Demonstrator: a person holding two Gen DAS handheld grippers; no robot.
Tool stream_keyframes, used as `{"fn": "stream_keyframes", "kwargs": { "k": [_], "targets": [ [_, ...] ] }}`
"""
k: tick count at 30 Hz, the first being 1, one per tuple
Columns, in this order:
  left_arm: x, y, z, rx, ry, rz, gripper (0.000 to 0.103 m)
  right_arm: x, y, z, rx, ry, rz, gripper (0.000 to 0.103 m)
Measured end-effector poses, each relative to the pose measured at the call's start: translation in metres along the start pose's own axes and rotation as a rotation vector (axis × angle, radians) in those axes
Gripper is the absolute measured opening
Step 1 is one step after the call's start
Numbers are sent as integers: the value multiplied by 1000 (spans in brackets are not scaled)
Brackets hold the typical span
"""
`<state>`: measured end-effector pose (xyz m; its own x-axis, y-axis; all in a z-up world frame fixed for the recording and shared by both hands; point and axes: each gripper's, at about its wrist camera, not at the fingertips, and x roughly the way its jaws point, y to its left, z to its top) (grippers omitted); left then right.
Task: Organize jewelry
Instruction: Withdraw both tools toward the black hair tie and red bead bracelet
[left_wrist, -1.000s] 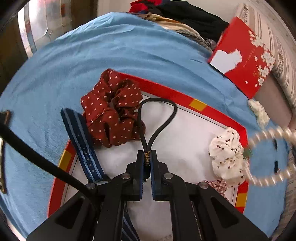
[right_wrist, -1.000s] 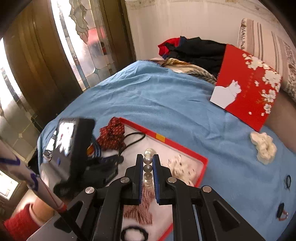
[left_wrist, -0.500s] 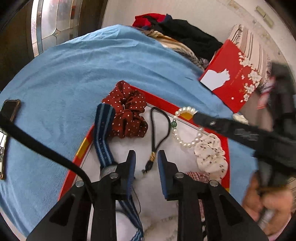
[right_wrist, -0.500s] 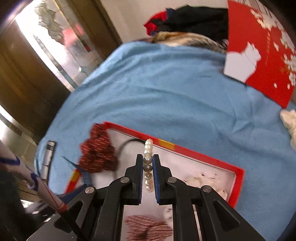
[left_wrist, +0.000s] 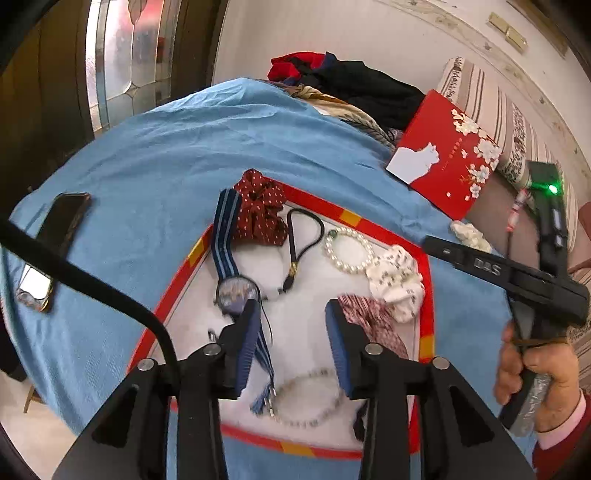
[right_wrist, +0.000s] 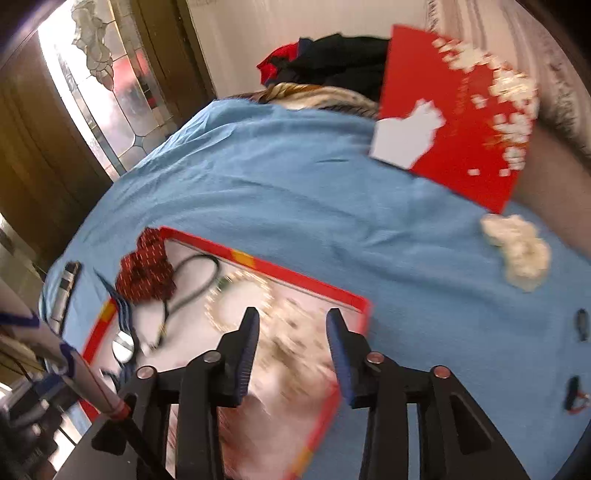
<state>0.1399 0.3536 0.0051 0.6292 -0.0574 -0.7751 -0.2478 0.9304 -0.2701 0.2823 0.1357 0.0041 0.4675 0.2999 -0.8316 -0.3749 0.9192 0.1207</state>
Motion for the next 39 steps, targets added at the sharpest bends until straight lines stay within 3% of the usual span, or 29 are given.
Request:
{"fn": "stream_keyframes", "kwargs": {
  "k": [6,12,18,24,31,39],
  "targets": [
    [-25,-30,-28,26,20,-1,42,-49,-54,-57,31,-4,-53,45],
    [-43,-79,-58,78,42,-44,47,-93,-125,-136,119,11,-133,47],
    [-48,-137,-95,149,81,-73,51,-133,-178,-201,191,6,-219,50],
    [-43,-170,-138,154,110,-73,51,-159,-234,-243,300,-2,-268,51],
    [-23,-192,-196,189,196,-53,54,-163,-279,-261,394,-17,-303,51],
    [-20,-212,-212,254,167,-68,54,-149,-321,-235,443,-45,-323,51]
  ]
}}
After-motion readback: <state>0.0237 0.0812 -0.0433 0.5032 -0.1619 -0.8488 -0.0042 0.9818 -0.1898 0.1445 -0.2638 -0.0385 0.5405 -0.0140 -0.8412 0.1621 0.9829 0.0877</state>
